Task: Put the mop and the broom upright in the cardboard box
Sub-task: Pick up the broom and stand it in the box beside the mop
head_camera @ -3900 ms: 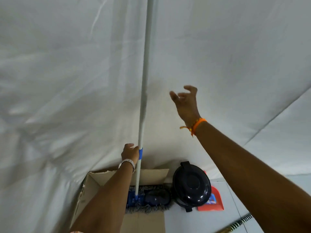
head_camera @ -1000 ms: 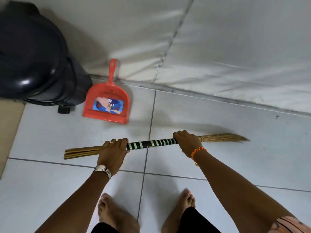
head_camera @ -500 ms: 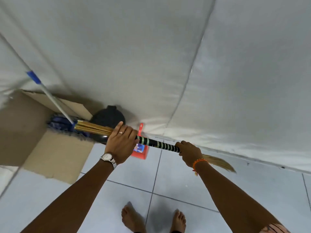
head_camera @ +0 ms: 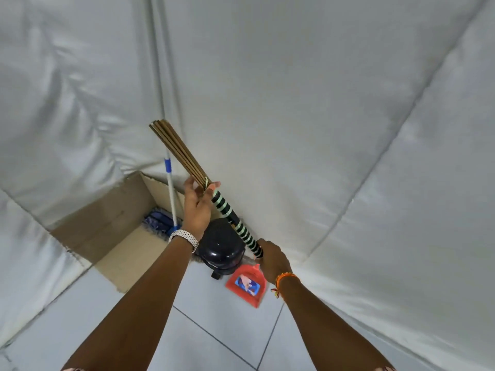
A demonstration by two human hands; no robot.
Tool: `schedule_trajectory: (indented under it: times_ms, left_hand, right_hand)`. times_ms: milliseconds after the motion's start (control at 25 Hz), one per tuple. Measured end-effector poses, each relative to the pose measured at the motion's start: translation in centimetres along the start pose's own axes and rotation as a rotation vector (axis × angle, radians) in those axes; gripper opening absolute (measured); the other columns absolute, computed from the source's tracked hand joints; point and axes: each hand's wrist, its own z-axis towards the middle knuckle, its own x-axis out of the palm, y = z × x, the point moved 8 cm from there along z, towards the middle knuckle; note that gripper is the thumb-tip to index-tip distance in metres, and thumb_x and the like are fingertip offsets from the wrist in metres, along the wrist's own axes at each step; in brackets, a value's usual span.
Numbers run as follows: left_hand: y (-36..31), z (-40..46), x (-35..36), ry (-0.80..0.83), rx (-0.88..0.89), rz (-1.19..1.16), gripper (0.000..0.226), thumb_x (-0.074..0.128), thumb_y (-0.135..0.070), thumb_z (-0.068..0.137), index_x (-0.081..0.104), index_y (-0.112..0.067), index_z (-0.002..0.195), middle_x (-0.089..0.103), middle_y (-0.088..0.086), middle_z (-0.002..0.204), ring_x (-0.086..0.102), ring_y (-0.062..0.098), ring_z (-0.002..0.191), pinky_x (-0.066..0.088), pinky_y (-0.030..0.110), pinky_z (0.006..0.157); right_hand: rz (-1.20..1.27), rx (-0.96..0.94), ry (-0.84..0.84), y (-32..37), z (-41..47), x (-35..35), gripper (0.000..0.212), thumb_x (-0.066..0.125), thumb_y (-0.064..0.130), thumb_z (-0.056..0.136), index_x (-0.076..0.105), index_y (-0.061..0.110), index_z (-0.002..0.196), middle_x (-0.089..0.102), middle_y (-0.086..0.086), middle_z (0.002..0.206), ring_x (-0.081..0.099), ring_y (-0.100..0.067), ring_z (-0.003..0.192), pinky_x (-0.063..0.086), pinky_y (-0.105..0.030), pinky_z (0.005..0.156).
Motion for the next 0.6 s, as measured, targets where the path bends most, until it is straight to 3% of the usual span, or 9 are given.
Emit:
schedule_trajectory:
  times_ms: [80, 200, 400, 520, 600]
  left_hand:
    - [-1.5, 2.1, -4.7, -0.005, 0.019, -0.086, 0.032, 0.057, -0.02, 0.093, 0.052, -0.021, 0.125, 0.075, -0.001, 0.104, 0.068, 0.015, 0.109, 0.043, 0.051, 0.11]
    - [-4.7, 5.5, -12.7, 0.024, 0.03, -0.182, 0.022, 0.057, -0.01, 0.09, 0.057, -0.024, 0.108, 0.075, -0.005, 0.088, 0.071, 0.016, 0.094, 0.045, 0.049, 0.107]
    - [-9.9, 10.2, -23.1, 0.123, 0.089, -0.089, 0.008, 0.054, -0.025, 0.093, 0.057, -0.023, 0.1, 0.072, -0.002, 0.088, 0.068, 0.021, 0.097, 0.048, 0.043, 0.095]
    - [-12.9, 13.9, -28.2, 0.162, 0.156, -0.062, 0.01, 0.052, -0.02, 0.094, 0.056, -0.02, 0.103, 0.068, 0.003, 0.088, 0.065, 0.026, 0.096, 0.047, 0.043, 0.097]
    - [-14.0, 16.1, -31.0, 0.157, 0.179, -0.063, 0.015, 0.05, -0.015, 0.092, 0.055, -0.018, 0.106, 0.064, 0.002, 0.083, 0.063, 0.021, 0.086, 0.047, 0.04, 0.094]
  right_hand:
    - [0.062, -0.029, -0.018, 5.4, 1.5, 2.3, 0.024, 0.059, 0.004, 0.092, 0.06, 0.015, 0.113, 0.069, -0.012, 0.112, 0.066, -0.034, 0.103, 0.051, -0.037, 0.083]
    - [0.168, -0.05, 0.012, 14.3, 3.9, 6.6, 0.029, 0.064, 0.005, 0.089, 0.061, 0.016, 0.116, 0.07, -0.011, 0.115, 0.065, -0.034, 0.107, 0.055, -0.046, 0.093]
    - [0.271, -0.106, 0.036, 27.6, 8.4, 12.2, 0.024, 0.065, 0.006, 0.09, 0.061, 0.015, 0.112, 0.072, -0.011, 0.107, 0.068, -0.031, 0.099, 0.058, -0.047, 0.089]
    - [0.322, -0.163, 0.056, 34.9, 11.4, 15.0, 0.023, 0.066, 0.004, 0.091, 0.061, 0.014, 0.111, 0.072, -0.011, 0.105, 0.068, -0.028, 0.097, 0.059, -0.043, 0.089]
    - [0.322, -0.176, 0.054, 38.7, 13.7, 16.7, 0.025, 0.067, 0.005, 0.091, 0.061, 0.013, 0.114, 0.073, -0.012, 0.108, 0.067, -0.03, 0.099, 0.057, -0.041, 0.09]
